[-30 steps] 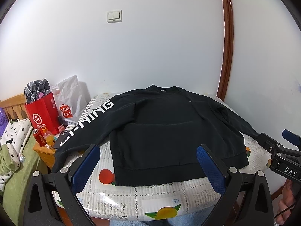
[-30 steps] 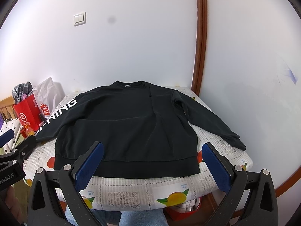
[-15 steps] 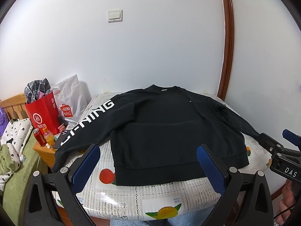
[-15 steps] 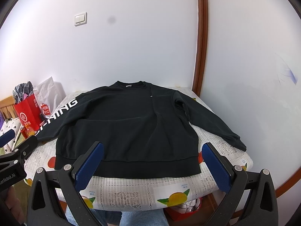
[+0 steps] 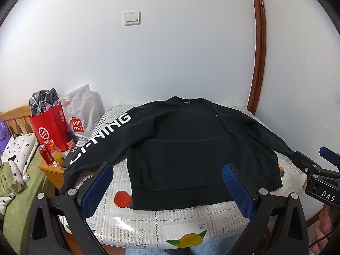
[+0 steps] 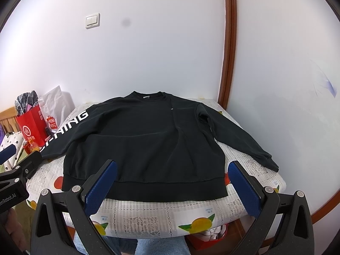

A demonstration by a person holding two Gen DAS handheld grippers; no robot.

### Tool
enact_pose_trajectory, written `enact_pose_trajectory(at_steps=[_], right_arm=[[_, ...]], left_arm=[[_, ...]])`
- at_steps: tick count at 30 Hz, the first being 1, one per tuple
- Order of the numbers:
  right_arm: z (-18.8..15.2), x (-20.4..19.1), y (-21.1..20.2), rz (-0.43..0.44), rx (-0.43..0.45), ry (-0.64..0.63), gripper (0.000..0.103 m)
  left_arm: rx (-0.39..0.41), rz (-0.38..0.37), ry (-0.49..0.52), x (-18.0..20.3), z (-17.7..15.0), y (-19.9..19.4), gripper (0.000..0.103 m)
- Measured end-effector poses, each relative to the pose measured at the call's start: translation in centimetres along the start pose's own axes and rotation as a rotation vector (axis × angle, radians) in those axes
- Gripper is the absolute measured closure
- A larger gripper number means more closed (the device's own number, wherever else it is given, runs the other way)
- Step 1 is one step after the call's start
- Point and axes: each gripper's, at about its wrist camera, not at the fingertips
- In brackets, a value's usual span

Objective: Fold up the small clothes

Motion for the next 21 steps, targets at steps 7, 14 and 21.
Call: enact_pose_trajectory(at_steps=[7,14,21], right_arm=[[0.0,0.0,0.1,-0.003,0.000,-0.005,0.001],[0.4,0.0,0.4,-0.008,-0.001,-0.012,0.001],[1.0,-0.5,1.0,-0.017,0.006,-0.022,0.001]], left_arm=[[-0.004,0.003,-0.002,-0.1,0.2,0.1,0.000],[-0.003,0.000,-0.013,-0.5,0.9,0.3,0.000],[-0.017,-0.028,-0.034,-1.0,1.9,1.1,0.000]])
Point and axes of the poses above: each gripper's, at about its wrist camera, not at the fingertips, and y roughly the way its jaws point, x to its right, z to its top, and after that the axes turned 7 degrees about -y, right-handed
